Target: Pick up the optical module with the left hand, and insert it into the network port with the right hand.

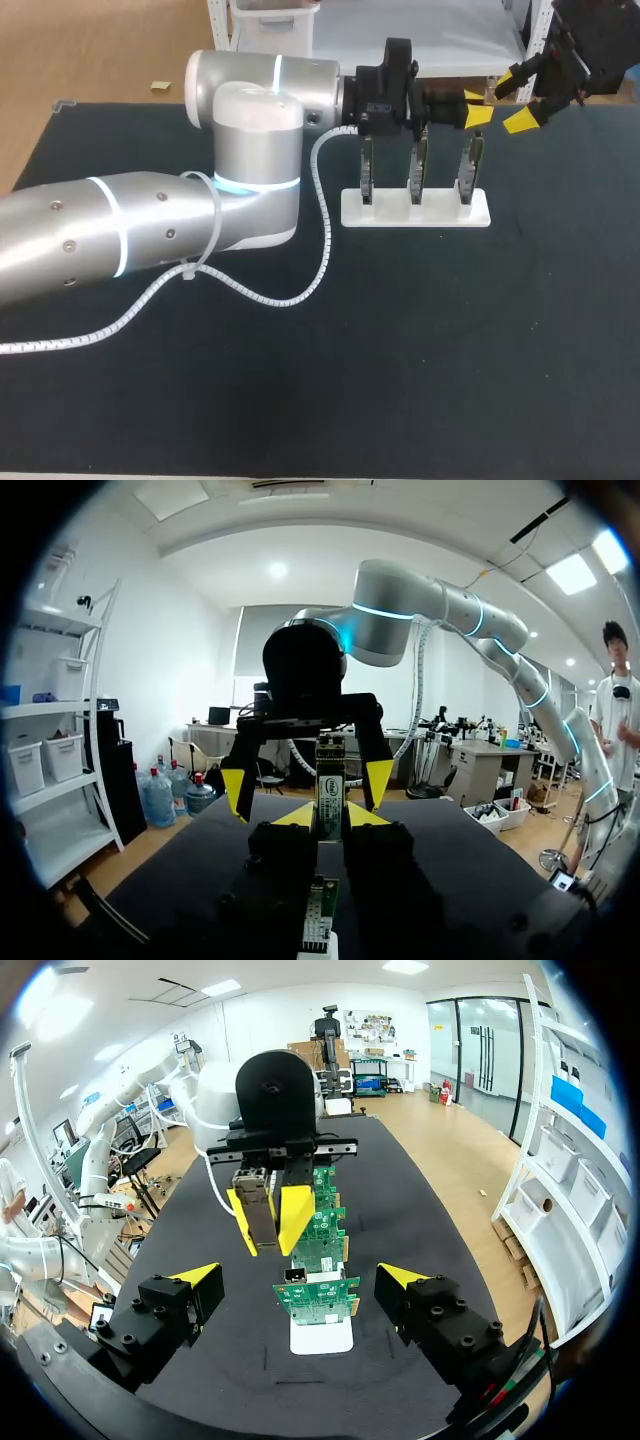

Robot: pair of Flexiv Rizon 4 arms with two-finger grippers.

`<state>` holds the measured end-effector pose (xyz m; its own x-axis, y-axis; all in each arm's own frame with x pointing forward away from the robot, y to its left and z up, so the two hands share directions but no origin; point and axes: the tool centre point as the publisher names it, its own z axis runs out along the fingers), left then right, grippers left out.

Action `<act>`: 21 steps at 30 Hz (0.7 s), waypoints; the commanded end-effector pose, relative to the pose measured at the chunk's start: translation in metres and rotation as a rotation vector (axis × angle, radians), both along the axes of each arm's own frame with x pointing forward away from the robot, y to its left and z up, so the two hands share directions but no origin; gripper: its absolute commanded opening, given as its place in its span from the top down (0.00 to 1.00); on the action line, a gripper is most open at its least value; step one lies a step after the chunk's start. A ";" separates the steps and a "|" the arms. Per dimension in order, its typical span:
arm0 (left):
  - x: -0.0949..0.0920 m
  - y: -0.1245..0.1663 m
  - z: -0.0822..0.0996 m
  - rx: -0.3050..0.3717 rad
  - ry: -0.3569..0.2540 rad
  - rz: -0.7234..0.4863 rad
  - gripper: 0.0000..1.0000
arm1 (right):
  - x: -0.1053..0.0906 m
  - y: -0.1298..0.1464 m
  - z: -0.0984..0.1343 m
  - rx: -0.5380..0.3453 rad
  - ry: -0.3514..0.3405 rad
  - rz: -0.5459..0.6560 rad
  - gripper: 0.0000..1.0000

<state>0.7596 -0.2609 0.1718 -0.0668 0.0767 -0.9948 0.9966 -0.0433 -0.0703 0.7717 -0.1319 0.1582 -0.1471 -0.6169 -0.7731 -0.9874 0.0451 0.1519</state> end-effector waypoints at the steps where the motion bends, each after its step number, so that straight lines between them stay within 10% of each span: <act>1: 0.002 -0.002 -0.001 0.005 0.006 0.000 1.00 | 0.000 0.000 0.000 0.000 0.000 0.000 0.00; 21: 0.005 -0.001 -0.006 0.038 0.059 0.002 1.00 | 0.000 0.000 0.000 0.000 0.000 0.000 0.00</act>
<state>0.7614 -0.2609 0.1672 -0.1252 0.1131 -0.9857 0.9911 -0.0310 -0.1295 0.7717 -0.1319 0.1582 -0.1471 -0.6169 -0.7731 -0.9874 0.0451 0.1519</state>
